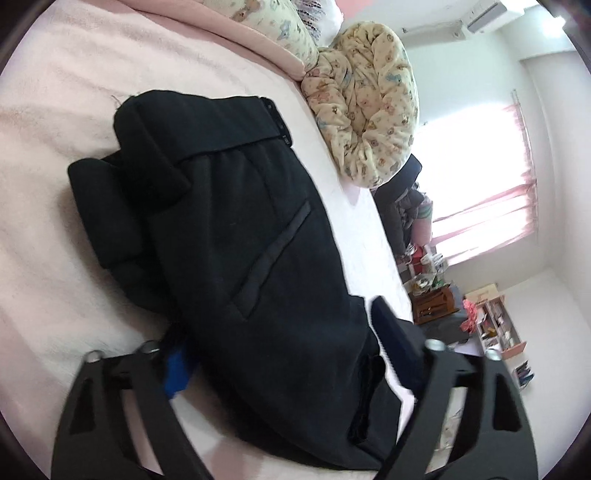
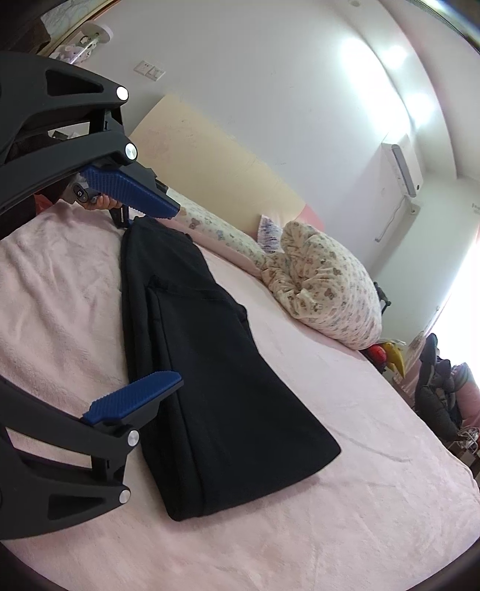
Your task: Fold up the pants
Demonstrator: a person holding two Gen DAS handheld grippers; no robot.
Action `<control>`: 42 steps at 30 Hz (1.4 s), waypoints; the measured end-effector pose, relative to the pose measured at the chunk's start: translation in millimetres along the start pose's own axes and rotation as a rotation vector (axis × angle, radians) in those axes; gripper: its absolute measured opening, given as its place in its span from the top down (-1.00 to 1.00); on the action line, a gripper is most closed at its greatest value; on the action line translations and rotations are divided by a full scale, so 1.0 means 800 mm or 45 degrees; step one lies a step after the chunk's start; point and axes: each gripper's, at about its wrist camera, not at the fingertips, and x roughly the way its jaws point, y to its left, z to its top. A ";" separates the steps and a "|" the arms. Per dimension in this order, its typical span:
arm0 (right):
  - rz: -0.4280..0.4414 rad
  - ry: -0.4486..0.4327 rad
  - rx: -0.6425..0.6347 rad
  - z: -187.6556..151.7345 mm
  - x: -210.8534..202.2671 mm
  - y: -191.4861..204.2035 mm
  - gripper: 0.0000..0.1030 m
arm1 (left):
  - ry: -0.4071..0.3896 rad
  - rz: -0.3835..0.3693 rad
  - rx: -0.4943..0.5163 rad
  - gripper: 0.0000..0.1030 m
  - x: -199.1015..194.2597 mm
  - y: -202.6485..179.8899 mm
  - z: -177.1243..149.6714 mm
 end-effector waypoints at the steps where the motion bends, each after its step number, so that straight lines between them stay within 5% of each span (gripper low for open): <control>1: -0.004 0.011 -0.001 -0.001 0.004 0.001 -0.69 | 0.011 0.016 0.005 -0.32 0.001 0.002 0.000; 11: -0.048 0.055 0.006 -0.011 0.023 -0.002 -0.69 | 0.042 0.173 -0.019 -0.24 0.023 -0.008 0.010; 16: -0.060 0.066 0.029 -0.013 0.028 -0.007 -0.71 | 0.005 0.176 -0.092 0.38 0.017 0.008 0.009; 19: -0.058 0.066 0.038 -0.014 0.028 -0.008 -0.72 | -0.013 0.157 -0.080 0.53 0.014 0.010 0.007; 35: 0.026 -0.064 0.114 0.005 -0.008 -0.008 -0.74 | -0.080 0.369 0.396 0.68 -0.007 -0.137 -0.004; 42: 0.094 -0.208 0.170 0.025 -0.049 -0.012 -0.74 | -0.131 0.459 0.727 0.68 -0.004 -0.247 -0.055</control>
